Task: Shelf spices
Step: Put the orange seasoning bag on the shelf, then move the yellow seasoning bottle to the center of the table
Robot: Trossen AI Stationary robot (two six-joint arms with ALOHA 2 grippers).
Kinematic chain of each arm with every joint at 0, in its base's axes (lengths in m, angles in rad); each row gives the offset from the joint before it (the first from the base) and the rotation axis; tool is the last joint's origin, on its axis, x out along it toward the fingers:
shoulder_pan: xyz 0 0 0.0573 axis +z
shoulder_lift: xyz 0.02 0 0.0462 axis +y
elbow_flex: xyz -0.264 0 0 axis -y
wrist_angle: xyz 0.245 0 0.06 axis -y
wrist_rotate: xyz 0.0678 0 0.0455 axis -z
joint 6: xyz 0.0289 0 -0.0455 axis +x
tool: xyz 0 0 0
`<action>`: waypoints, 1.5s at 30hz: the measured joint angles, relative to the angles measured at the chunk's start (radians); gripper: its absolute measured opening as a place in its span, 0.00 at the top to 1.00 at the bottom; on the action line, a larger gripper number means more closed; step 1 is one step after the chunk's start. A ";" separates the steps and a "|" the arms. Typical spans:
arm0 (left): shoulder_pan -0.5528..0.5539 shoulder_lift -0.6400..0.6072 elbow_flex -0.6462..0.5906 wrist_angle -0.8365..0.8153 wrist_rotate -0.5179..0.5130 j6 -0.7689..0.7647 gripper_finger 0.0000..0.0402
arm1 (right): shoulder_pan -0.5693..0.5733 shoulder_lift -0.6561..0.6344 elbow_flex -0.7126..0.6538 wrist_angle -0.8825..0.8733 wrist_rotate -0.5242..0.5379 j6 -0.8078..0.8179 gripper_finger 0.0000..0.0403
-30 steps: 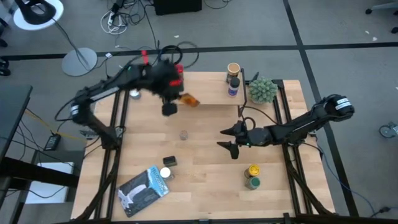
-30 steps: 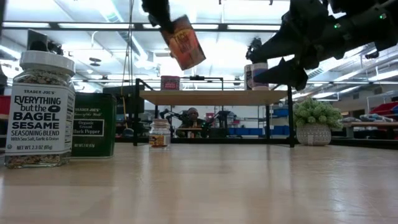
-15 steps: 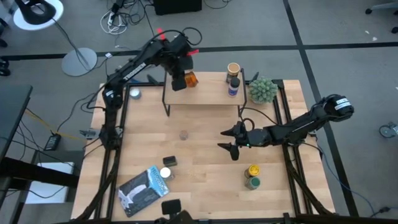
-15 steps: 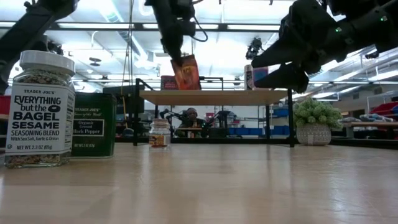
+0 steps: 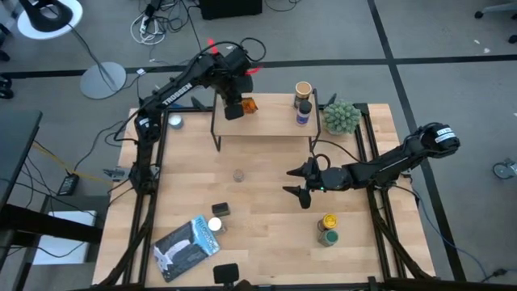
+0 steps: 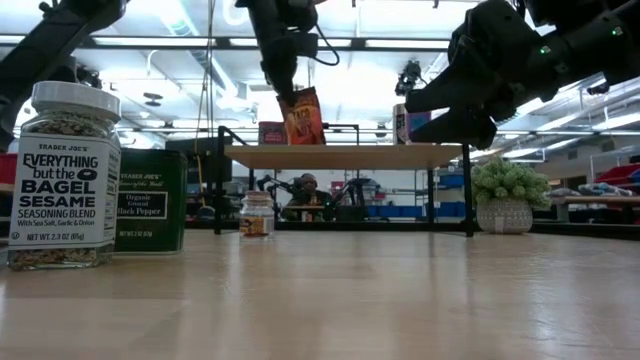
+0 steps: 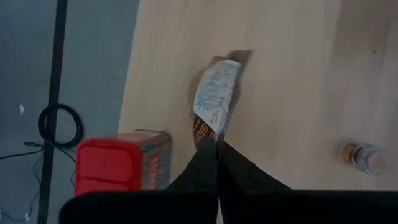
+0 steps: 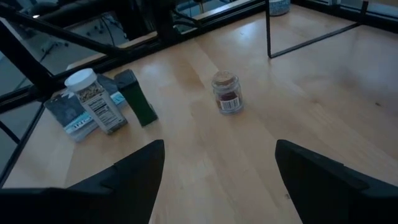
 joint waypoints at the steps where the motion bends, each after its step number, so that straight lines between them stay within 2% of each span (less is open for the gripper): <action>1: -0.004 -0.002 0.000 -0.001 0.000 0.000 1.00 | 0.000 0.000 0.000 0.000 0.000 0.001 0.24; 6: -0.019 -0.003 0.028 -0.001 0.000 -0.004 0.99 | 0.000 0.000 0.000 0.000 0.000 0.002 0.24; 17: -0.031 -0.005 0.050 0.000 -0.001 -0.028 0.89 | 0.000 0.000 0.000 0.000 0.000 0.004 0.24; 28: -0.038 -0.006 0.050 -0.052 -0.027 -0.028 0.88 | 0.000 0.000 0.000 0.000 0.000 0.004 0.24; 36: -0.038 -0.078 0.049 -0.049 -0.023 -0.025 0.88 | 0.000 0.000 0.000 0.000 0.000 0.006 0.24; 39: -0.038 -0.142 0.049 -0.048 0.019 -0.025 0.88 | 0.000 0.000 0.000 0.001 0.000 0.006 0.24; 45: -0.040 -0.303 0.013 0.014 0.215 -0.050 0.88 | 0.000 0.000 0.000 0.001 0.013 -0.019 0.24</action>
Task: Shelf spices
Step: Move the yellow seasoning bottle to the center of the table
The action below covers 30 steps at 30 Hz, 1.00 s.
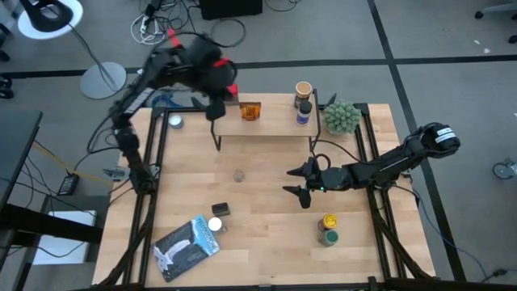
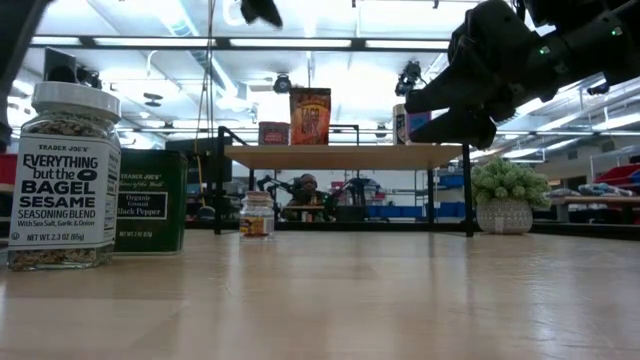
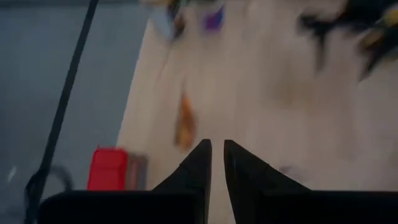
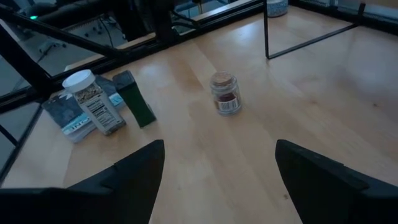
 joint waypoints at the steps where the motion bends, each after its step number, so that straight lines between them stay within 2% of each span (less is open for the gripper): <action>1: -0.004 -0.028 -0.030 0.019 0.024 -0.003 0.88 | 0.000 0.000 0.000 0.000 0.001 -0.004 0.24; 3: -0.015 -0.094 -0.119 0.089 0.056 -0.009 0.88 | 0.000 0.000 0.000 0.000 0.001 -0.006 0.24; 5: -0.027 -0.174 -0.258 0.176 0.070 -0.026 0.88 | 0.000 0.000 0.000 0.000 0.001 -0.006 0.24; 13: -0.091 -0.568 -0.982 0.716 0.062 -0.174 0.88 | 0.000 0.000 0.000 0.010 0.004 -0.006 0.24; 18: -0.136 -0.834 -1.363 0.975 0.005 -0.302 0.88 | 0.000 0.000 0.000 0.009 0.004 -0.007 0.24; 20: -0.155 -0.933 -1.488 1.061 -0.034 -0.346 0.88 | -0.002 0.000 0.000 0.009 0.010 -0.009 0.24; 24: -0.189 -1.106 -1.702 1.210 -0.043 -0.413 0.88 | -0.016 0.000 0.000 0.012 0.061 -0.015 0.24; 30: -0.202 -1.253 -1.922 1.337 -0.058 -0.512 0.88 | -0.048 0.001 0.029 0.049 0.091 -0.049 0.24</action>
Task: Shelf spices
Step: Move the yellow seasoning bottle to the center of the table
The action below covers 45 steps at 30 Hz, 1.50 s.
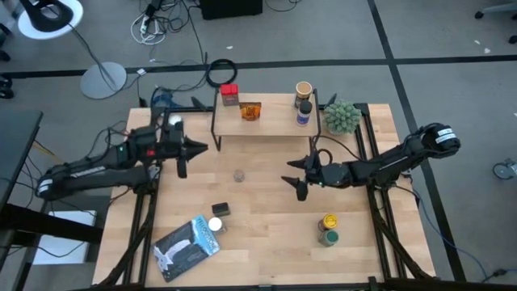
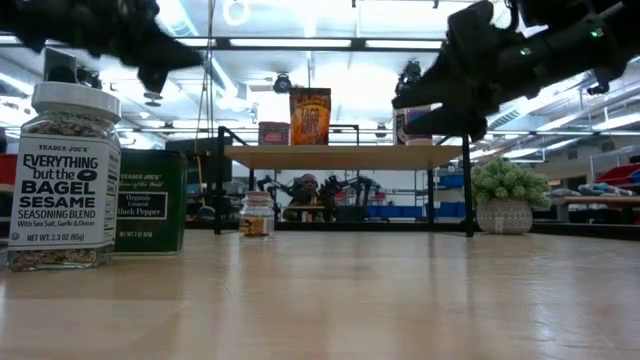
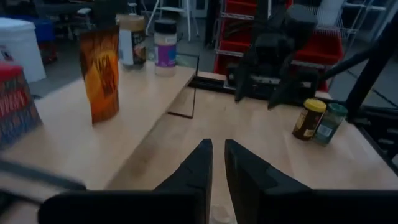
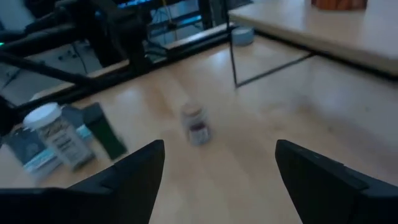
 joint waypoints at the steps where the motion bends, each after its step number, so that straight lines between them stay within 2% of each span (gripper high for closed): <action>1: 0.000 -0.011 -0.028 0.016 0.000 -0.019 0.88 | -0.002 0.000 0.017 -0.004 0.001 -0.021 0.24; 5: 0.000 -0.029 -0.109 0.069 -0.001 -0.046 0.88 | -0.005 0.000 0.094 -0.060 0.000 -0.101 0.24; 9: 0.000 -0.026 -0.148 0.104 0.000 -0.074 0.88 | -0.006 0.000 0.163 -0.187 0.026 -0.138 0.24; 13: 0.000 -0.019 -0.176 0.131 0.004 -0.152 0.88 | -0.008 0.000 0.199 -0.302 0.040 -0.112 0.24; 19: 0.000 -0.020 -0.188 0.175 -0.043 -0.205 0.88 | -0.009 0.000 0.201 -0.326 0.041 -0.061 0.24; 23: 0.000 -0.019 -0.188 0.175 -0.034 -0.178 0.88 | -0.009 0.000 0.201 -0.327 0.040 -0.032 0.24; 29: -0.036 -0.020 -0.188 0.219 -0.018 -0.040 0.88 | 0.006 -0.010 0.201 -0.349 0.041 -0.028 0.24; 34: -0.126 -0.020 -0.198 0.242 -0.019 0.021 0.88 | 0.006 -0.061 0.201 -0.450 0.045 0.016 0.24; 39: -0.208 -0.021 -0.281 0.410 -0.048 0.028 0.88 | 0.019 -0.158 0.201 -0.570 0.038 0.052 0.24; 42: -0.235 -0.020 -0.315 0.416 -0.102 0.007 0.88 | 0.036 -0.245 0.201 -0.686 0.037 0.108 0.24; 45: -0.241 -0.021 -0.323 0.450 -0.144 0.013 0.88 | 0.064 -0.321 0.232 -0.892 0.026 0.210 0.24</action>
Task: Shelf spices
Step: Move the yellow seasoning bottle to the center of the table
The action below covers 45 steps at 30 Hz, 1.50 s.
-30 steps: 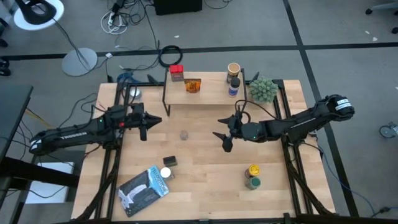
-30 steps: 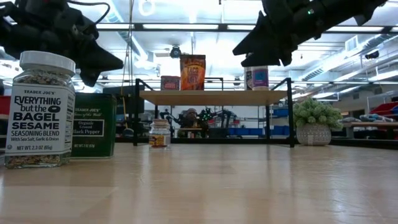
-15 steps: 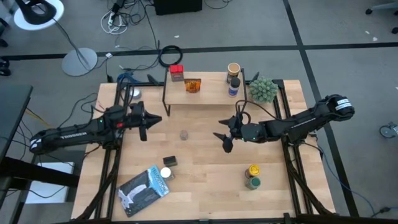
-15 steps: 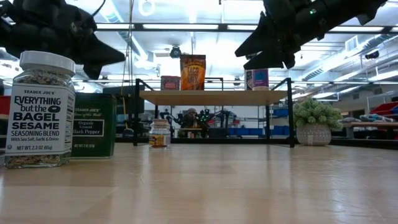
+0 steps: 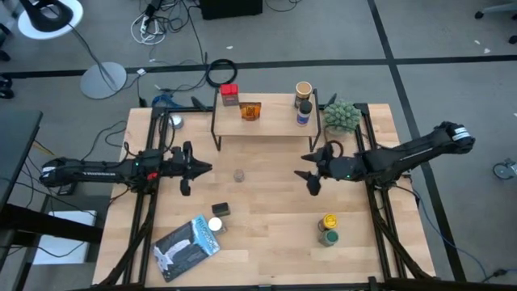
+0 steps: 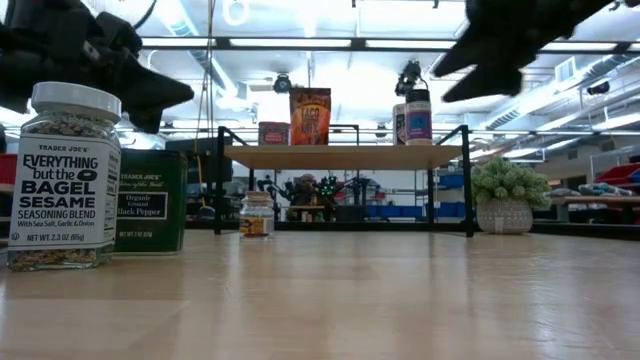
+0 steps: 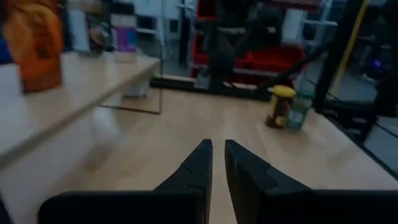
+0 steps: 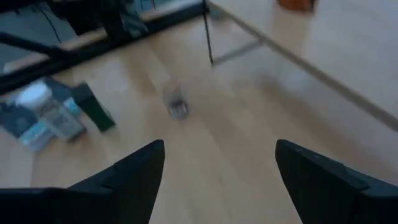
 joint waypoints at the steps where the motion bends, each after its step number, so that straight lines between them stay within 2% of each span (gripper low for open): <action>1: 0.000 -0.001 0.000 0.010 -0.004 0.004 0.88 | 0.011 -0.018 0.019 -0.073 -0.009 0.046 0.24; 5: 0.000 0.001 0.000 0.013 -0.015 0.027 0.88 | 0.068 -0.040 0.103 -0.330 -0.035 0.206 0.24; 11: 0.000 0.000 0.000 0.013 -0.084 0.029 0.88 | 0.153 -0.016 0.186 -0.606 -0.048 0.386 0.24; 22: 0.000 0.001 0.000 -0.011 -0.085 0.027 0.88 | 0.423 -0.016 0.188 -0.787 -0.080 0.741 0.24; 27: 0.000 0.002 0.001 -0.047 -0.085 0.026 0.88 | 0.541 -0.016 0.188 -0.853 -0.226 0.819 0.24; 31: 0.000 0.002 0.001 -0.051 -0.082 0.025 0.88 | 0.613 -0.005 0.188 -0.884 -0.321 0.913 0.24; 36: 0.000 0.002 0.001 -0.047 -0.079 0.025 0.88 | 0.685 0.054 0.157 -0.861 -0.360 1.009 0.24; 42: 0.000 0.002 0.001 -0.047 -0.078 -0.003 0.88 | 0.734 0.180 0.054 -0.633 -0.358 1.048 0.24; 45: 0.000 0.002 0.001 -0.047 -0.075 -0.029 0.88 | 0.735 0.259 0.024 -0.516 -0.300 1.045 0.24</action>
